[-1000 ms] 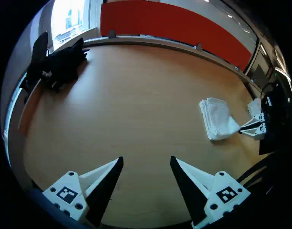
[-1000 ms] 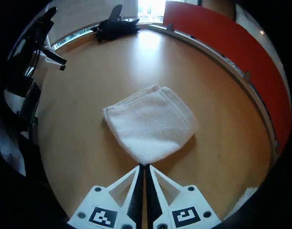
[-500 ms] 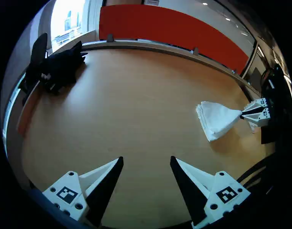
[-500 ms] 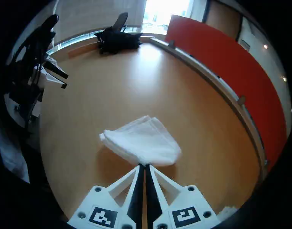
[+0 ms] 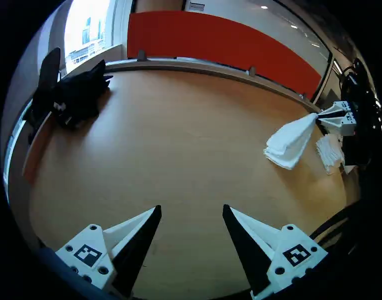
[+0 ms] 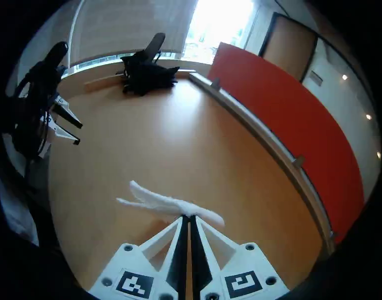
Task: Fold towel
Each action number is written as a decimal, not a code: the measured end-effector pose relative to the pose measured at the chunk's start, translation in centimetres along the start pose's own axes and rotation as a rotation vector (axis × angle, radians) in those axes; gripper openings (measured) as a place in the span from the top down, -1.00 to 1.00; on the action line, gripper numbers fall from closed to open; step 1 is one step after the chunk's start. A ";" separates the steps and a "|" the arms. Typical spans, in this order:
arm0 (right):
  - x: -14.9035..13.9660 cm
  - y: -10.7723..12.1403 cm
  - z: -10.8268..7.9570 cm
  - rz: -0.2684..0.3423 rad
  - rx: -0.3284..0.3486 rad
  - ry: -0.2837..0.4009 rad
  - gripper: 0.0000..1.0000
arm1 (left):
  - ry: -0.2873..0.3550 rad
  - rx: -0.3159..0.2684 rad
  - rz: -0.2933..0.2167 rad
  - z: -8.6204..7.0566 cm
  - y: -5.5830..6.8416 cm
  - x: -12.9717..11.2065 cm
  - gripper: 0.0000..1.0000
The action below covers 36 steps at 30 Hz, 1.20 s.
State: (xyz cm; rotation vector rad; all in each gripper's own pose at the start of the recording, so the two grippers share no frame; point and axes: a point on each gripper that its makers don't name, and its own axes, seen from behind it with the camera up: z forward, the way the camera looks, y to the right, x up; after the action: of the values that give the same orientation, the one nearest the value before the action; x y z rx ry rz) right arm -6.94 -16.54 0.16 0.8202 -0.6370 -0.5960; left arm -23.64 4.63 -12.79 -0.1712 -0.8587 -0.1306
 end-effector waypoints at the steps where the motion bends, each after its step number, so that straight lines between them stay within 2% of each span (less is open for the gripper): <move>1: 0.4 0.4 -0.3 0.000 -0.006 0.006 0.91 | 0.002 -0.001 0.001 0.0 0.0 0.1 -0.81; 6: 1.6 2.0 -1.5 0.001 -0.032 0.030 0.91 | 0.012 -0.006 0.007 -0.1 0.2 0.6 -0.81; 15: 1.0 4.3 -3.5 0.017 -0.068 0.033 0.91 | 0.019 -0.016 0.021 0.1 0.8 1.2 -0.81; 25: -1.2 8.2 -6.2 0.068 -0.119 0.025 0.91 | 0.018 -0.015 0.041 0.3 1.3 1.8 -0.81; 36: -4.9 13.8 -9.6 0.107 -0.194 -0.009 0.91 | 0.009 -0.012 0.055 0.6 2.1 2.2 -0.81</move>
State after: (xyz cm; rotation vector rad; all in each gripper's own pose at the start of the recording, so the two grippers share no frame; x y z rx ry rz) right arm -0.18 -1.10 4.93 0.5989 -0.6168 -0.5542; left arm -22.30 6.74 -10.96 -0.2049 -0.8432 -0.0849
